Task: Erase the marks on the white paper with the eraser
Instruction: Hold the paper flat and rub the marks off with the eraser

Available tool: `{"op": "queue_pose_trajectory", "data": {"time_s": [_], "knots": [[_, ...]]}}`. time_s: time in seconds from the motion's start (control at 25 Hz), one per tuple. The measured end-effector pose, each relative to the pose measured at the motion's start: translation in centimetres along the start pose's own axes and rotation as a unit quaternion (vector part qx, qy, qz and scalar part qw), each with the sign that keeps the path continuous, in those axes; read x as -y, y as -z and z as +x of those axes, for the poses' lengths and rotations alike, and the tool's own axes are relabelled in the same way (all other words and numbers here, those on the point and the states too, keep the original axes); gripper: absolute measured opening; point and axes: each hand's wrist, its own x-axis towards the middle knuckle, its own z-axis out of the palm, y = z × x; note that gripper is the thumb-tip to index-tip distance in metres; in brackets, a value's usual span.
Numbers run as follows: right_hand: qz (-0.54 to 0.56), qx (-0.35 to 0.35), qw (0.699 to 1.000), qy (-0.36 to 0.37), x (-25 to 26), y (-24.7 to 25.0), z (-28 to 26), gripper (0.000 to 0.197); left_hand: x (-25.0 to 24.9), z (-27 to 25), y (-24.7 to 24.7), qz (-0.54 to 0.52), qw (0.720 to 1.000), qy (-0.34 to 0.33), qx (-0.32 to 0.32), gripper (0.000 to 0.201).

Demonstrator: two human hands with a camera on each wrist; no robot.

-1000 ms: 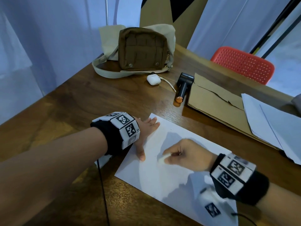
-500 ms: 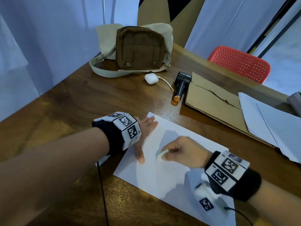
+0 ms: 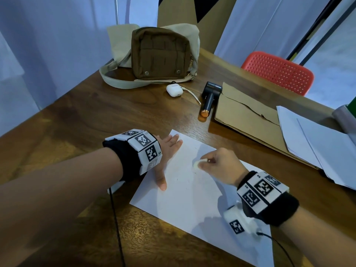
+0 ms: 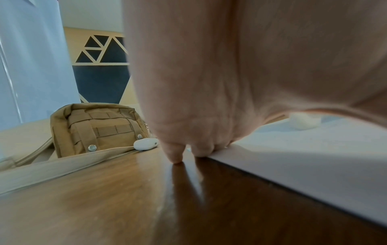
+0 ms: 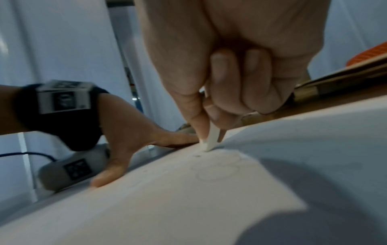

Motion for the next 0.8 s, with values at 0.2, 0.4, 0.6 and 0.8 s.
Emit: {"op": "queue_pose_trajectory", "data": {"time_s": [0.2,0.4,0.6,0.8], "knots": [[-0.029,0.066,0.995,0.069,1.5,-1.5,-2.4,0.042,-0.1,0.1,-0.1,0.007,1.0,0.008,0.003,0.135],[-0.065,-0.006,0.998,-0.013,0.6,-0.2,-0.6,0.044,-0.1,0.2,-0.1,0.002,1.0,0.007,0.001,0.135],[-0.069,0.045,0.995,0.055,2.3,-1.9,-2.7,0.045,-0.1,0.3,-0.4,-0.008,1.0,0.01,-0.006,0.137],[-0.091,-0.011,0.993,-0.081,0.2,0.8,-0.5,0.048,-0.1,0.3,-0.3,0.006,1.0,0.014,-0.008,0.135]]}}
